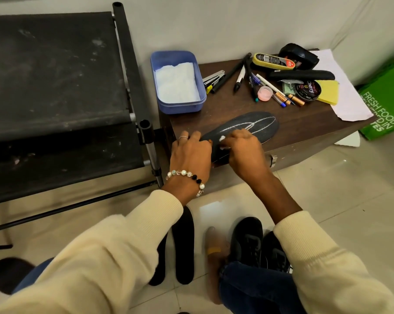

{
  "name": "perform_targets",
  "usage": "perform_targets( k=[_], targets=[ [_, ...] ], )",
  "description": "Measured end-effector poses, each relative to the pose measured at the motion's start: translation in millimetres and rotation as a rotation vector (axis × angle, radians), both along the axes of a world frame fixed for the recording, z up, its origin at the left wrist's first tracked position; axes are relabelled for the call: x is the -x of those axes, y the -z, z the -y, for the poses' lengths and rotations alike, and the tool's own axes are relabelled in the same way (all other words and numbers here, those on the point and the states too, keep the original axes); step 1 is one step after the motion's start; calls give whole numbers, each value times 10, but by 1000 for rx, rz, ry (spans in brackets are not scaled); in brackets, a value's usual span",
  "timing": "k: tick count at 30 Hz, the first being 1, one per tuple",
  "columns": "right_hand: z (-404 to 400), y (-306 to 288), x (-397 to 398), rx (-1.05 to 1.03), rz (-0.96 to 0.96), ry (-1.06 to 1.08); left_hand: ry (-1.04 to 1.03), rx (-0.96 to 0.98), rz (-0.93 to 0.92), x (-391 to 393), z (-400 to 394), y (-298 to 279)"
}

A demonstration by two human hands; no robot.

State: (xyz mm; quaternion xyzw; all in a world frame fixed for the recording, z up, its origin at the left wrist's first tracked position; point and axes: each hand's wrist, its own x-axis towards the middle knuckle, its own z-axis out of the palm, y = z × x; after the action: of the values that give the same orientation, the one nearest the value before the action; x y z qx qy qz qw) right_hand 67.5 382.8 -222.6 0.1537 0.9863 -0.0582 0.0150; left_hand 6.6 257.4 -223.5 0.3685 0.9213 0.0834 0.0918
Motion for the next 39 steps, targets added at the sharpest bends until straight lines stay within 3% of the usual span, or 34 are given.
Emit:
perform_targets(
  k=[4,10,16,22,27,33,39],
  targets=[
    [-55,-79,-21,76,47,-154,-10,-21,36,31,5,-6],
    [-267,-15,-58,31,-1,144,4,18,81,40,16,-64],
    [-111,-103,-21,54,65,-149,-8,-10,74,40,14,-44],
    [-121,-54,-9,-15,26,83,7,6,86,56,18,-45],
    [26,-140,-18,59,108,-215,2,-29,86,84,22,-21],
    [-252,-71,28,10,27,107,32,56,105,102,18,-62],
    [-98,-197,-33,99,101,-241,21,22,104,113,26,-55]
  ],
)
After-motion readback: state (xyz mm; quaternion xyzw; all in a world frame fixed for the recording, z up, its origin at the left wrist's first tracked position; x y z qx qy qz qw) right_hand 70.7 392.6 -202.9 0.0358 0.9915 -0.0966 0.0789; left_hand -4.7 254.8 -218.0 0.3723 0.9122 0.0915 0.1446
